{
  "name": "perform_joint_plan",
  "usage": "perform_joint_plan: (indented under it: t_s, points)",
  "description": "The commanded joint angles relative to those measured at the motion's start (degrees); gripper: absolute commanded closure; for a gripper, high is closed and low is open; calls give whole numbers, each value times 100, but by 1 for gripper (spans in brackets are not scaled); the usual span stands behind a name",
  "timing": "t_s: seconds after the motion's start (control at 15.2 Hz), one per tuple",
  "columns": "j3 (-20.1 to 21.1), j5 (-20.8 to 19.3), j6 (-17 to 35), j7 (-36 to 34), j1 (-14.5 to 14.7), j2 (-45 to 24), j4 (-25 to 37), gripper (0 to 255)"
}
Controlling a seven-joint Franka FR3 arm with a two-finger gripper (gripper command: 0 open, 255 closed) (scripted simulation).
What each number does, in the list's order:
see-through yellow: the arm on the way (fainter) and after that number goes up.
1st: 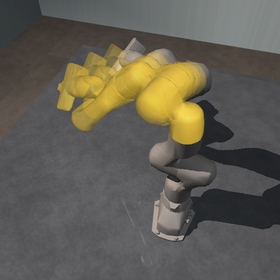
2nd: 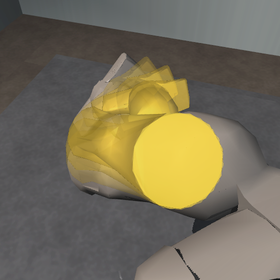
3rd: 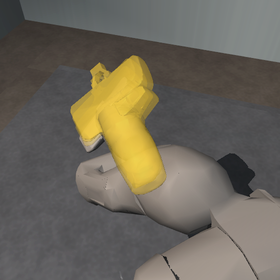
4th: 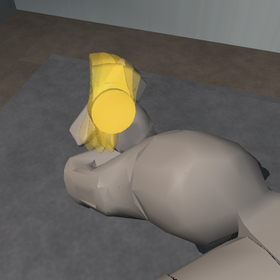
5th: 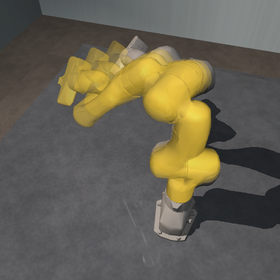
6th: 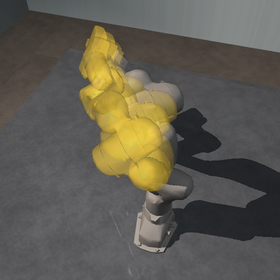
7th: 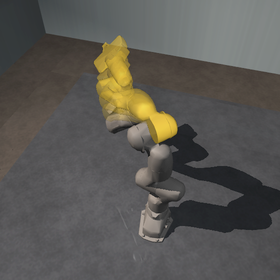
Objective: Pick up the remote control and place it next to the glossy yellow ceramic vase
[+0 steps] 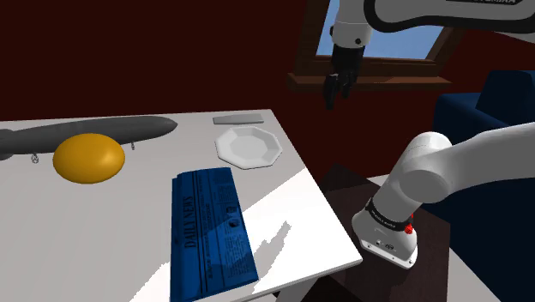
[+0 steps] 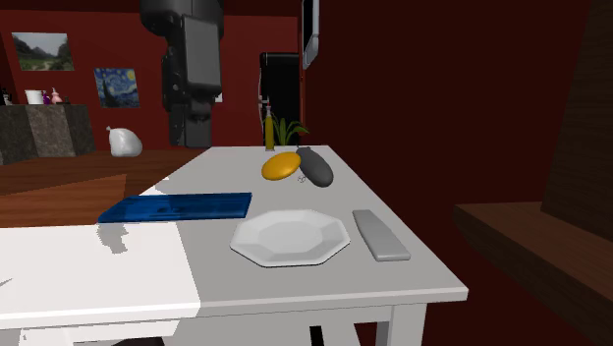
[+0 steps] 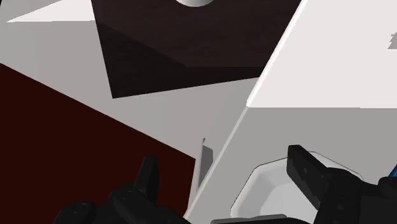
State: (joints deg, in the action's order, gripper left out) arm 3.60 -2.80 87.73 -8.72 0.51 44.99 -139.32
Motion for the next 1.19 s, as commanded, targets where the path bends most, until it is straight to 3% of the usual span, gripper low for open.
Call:
perform_joint_plan:
  t_s: [0.0,0.59,1.12]
  points:
    - [0,0,0,0,0,0,0,0]
    - [-719,-417,1568,1819,227,-1637,316,0]
    - [-1108,-323,2609,3398,489,-3336,1166,0]
